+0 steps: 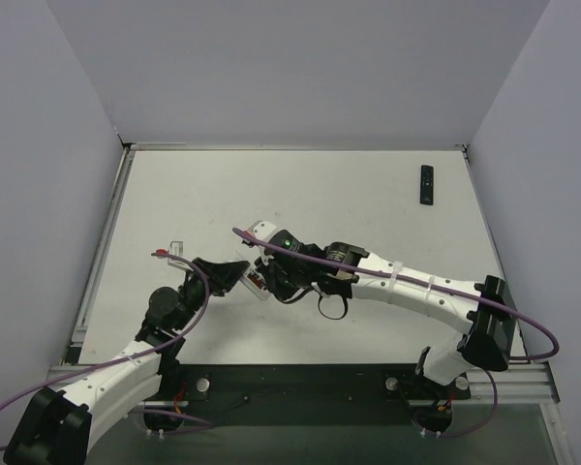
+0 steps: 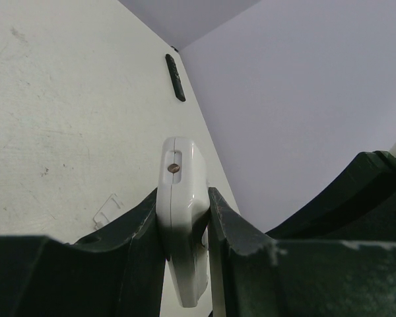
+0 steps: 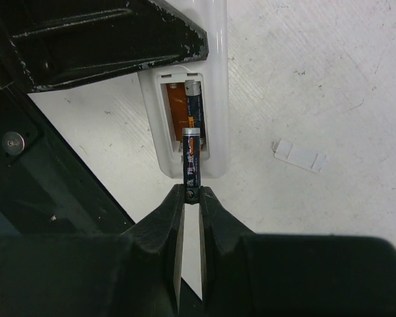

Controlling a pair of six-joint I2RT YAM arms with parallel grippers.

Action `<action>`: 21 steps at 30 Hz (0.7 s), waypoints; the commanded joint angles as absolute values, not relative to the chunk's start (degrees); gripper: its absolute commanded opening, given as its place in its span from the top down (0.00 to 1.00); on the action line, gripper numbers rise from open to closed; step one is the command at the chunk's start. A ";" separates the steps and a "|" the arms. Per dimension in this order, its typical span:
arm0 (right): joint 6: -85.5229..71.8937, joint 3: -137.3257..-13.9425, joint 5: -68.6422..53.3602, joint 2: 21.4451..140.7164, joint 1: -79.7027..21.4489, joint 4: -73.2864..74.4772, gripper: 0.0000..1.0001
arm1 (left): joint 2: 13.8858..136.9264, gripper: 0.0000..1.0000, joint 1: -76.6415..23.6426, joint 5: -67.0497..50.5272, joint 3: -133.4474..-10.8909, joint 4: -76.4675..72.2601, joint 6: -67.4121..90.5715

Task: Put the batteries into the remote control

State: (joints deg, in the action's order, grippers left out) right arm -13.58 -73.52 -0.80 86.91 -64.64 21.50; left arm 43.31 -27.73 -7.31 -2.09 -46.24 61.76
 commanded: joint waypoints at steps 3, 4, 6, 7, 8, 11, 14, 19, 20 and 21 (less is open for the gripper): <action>-13.27 -77.17 -1.67 88.15 -65.21 22.76 1.00 | 42.01 1.00 -28.04 -7.91 -4.57 -50.54 63.37; -13.27 -77.25 -2.02 88.24 -65.21 22.76 1.00 | 42.01 1.00 -28.04 -7.82 -4.57 -50.45 63.63; -13.10 -77.69 -2.46 88.59 -65.56 22.94 1.00 | 41.84 1.00 -28.04 -7.74 -4.40 -50.27 63.81; -13.01 -77.87 -2.63 88.68 -65.74 22.94 1.00 | 41.75 1.00 -28.04 -7.65 -4.39 -50.19 63.98; -13.01 -78.13 -2.64 88.77 -65.83 23.20 1.00 | 41.66 1.00 -28.04 -7.56 -4.31 -50.01 64.16; -12.92 -78.66 -2.64 89.38 -65.92 23.73 1.00 | 41.75 1.00 -28.12 -7.65 -4.48 -50.10 64.51; -13.27 -79.45 -2.11 90.09 -65.92 24.52 1.00 | 42.10 1.00 -28.21 -8.08 -4.74 -50.10 65.13; -13.18 -81.12 -1.32 91.76 -66.01 25.66 1.00 | 42.19 1.00 -28.56 -8.26 -4.83 -50.36 65.83; -13.01 -81.47 -1.06 92.02 -66.01 25.84 1.00 | 42.19 1.00 -28.65 -8.35 -4.83 -50.36 65.83; -13.01 -81.74 -0.79 92.46 -66.01 26.10 1.00 | 42.19 1.00 -28.74 -8.35 -4.83 -50.36 65.83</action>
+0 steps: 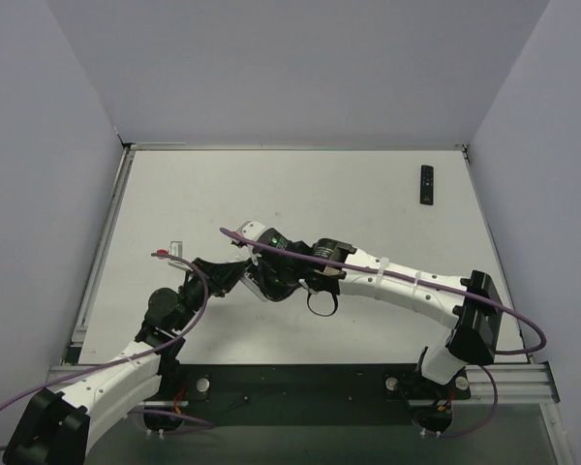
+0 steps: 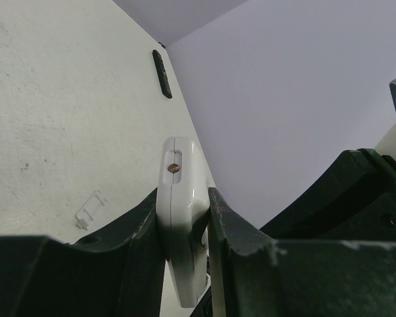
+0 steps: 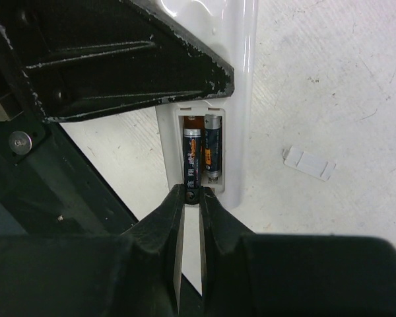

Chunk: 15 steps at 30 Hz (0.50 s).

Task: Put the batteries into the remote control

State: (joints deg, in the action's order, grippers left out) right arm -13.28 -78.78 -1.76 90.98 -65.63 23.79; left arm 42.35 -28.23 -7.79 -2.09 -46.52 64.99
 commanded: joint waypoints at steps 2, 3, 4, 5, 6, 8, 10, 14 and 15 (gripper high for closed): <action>-12.92 -82.88 -0.62 92.90 -65.92 26.89 1.00 | 42.10 1.00 -29.00 -8.44 -4.83 -50.27 66.01; -12.83 -83.14 -0.62 93.42 -66.00 27.16 1.00 | 42.19 1.00 -29.09 -8.44 -4.92 -50.45 66.09; -12.75 -83.41 -0.53 93.69 -65.92 27.51 1.00 | 42.10 1.00 -29.18 -8.44 -4.92 -50.45 66.27; -12.74 -83.84 -0.53 93.78 -65.92 27.60 1.00 | 42.10 1.00 -29.27 -8.35 -4.92 -50.45 66.36; -12.66 -84.02 -0.35 94.04 -66.00 27.77 1.00 | 42.01 1.00 -29.44 -8.35 -4.92 -50.54 66.44; -12.74 -84.46 -0.26 94.22 -66.00 27.77 1.00 | 42.10 1.00 -29.62 -8.26 -4.92 -50.62 66.53; -12.74 -84.81 -0.18 94.57 -65.92 27.86 1.00 | 42.10 1.00 -29.71 -8.17 -4.83 -50.62 66.79; -12.66 -85.17 -0.26 94.66 -66.01 28.12 1.00 | 41.92 1.00 -29.71 -7.74 -4.57 -50.80 67.94; -12.74 -85.25 -0.35 94.75 -66.01 28.12 0.98 | 41.84 1.00 -29.71 -7.65 -4.48 -50.80 68.20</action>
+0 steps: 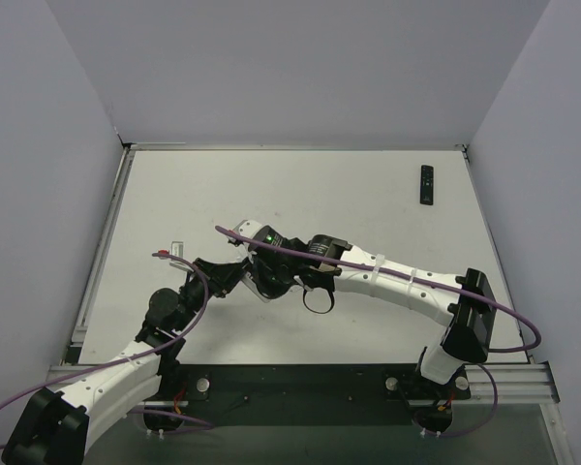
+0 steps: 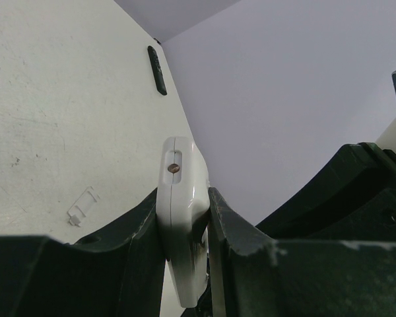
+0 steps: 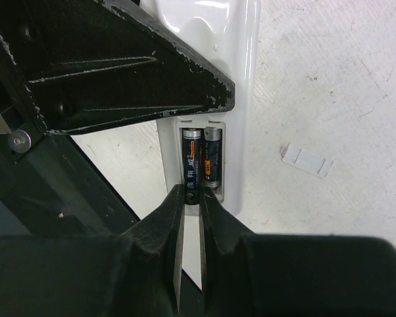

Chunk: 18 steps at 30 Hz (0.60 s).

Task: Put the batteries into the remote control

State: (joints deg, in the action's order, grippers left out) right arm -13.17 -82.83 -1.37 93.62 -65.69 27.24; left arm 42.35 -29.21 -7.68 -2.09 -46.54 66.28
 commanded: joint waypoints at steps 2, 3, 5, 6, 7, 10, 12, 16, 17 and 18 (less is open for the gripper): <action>-12.74 -85.43 -0.70 94.75 -66.01 28.30 0.93 | 41.75 1.00 -29.71 -7.12 -4.22 -50.63 69.17; -12.74 -85.52 -0.79 94.75 -66.01 28.39 0.92 | 41.75 1.00 -29.71 -6.95 -4.13 -50.45 69.52; -12.74 -85.60 -0.79 94.75 -66.00 28.48 0.91 | 41.92 1.00 -29.71 -6.50 -3.78 -50.19 70.31; -12.83 -85.69 -0.79 94.83 -65.92 28.65 0.90 | 41.92 1.00 -29.71 -6.33 -3.61 -50.10 70.75; -12.83 -86.04 -0.88 94.92 -66.00 28.83 0.87 | 42.45 1.00 -29.79 -6.07 -3.43 -50.18 71.71; -12.66 -86.74 -1.05 95.36 -66.01 29.27 0.84 | 43.06 1.00 -29.71 -5.63 -2.81 -50.80 73.55; -12.74 -87.01 -0.71 95.45 -66.01 29.62 0.82 | 43.42 1.00 -29.71 -5.54 -2.64 -50.89 74.09; -12.66 -87.71 -0.44 95.27 -66.00 29.88 0.69 | 43.51 1.00 -29.71 -5.01 -2.37 -50.36 75.58; -12.48 -87.98 -0.44 95.10 -66.01 29.97 0.66 | 43.51 1.00 -29.71 -4.92 -2.29 -50.36 75.85; -12.31 -87.98 -0.35 95.01 -65.92 30.14 0.64 | 43.51 1.00 -29.71 -4.83 -2.29 -50.27 76.28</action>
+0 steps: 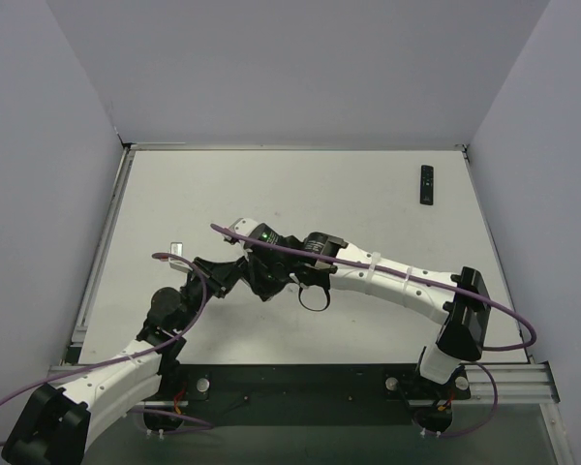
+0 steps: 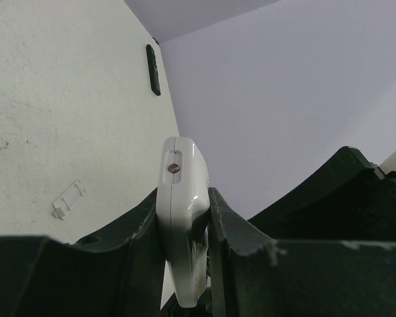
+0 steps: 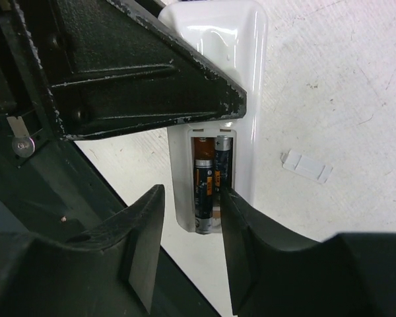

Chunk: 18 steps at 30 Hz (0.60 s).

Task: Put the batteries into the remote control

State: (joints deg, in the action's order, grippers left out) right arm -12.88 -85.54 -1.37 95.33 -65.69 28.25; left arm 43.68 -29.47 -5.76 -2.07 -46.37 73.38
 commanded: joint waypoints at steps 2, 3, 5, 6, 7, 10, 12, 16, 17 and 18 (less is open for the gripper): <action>-12.04 -88.24 -0.18 94.49 -65.83 30.23 0.59 | 43.33 1.00 -29.71 -4.83 -2.20 -49.75 76.55; -11.78 -88.33 -0.18 94.31 -65.92 30.23 0.57 | 43.33 1.00 -29.71 -4.83 -2.20 -49.57 76.90; -11.16 -88.42 -0.18 93.43 -65.74 30.32 0.54 | 43.24 1.00 -29.71 -5.01 -2.20 -49.13 77.34; -10.99 -88.50 -0.18 93.08 -65.74 30.41 0.53 | 43.16 1.00 -29.71 -5.18 -2.20 -48.96 77.95; -10.81 -88.68 -0.18 92.90 -65.66 30.41 0.52 | 43.15 1.00 -29.71 -5.27 -2.20 -48.87 78.31; -10.11 -89.12 -0.18 91.76 -65.39 30.41 0.49 | 43.42 1.00 -29.71 -5.80 -2.29 -48.87 79.80; -8.88 -89.38 -1.22 90.53 -65.22 30.41 0.48 | 43.51 1.00 -29.71 -6.32 -2.37 -48.26 81.20; -3.27 -89.22 -8.42 86.67 -63.29 30.41 0.48 | 43.86 1.00 -29.71 -8.34 -3.51 -46.15 83.23; -1.69 -88.69 -10.87 84.22 -60.93 30.24 0.48 | 43.94 1.00 -29.71 -8.87 -3.86 -45.71 83.41; 1.90 -87.90 -17.51 82.89 -59.60 29.80 0.49 | 43.95 1.00 -29.71 -10.10 -4.56 -45.27 83.76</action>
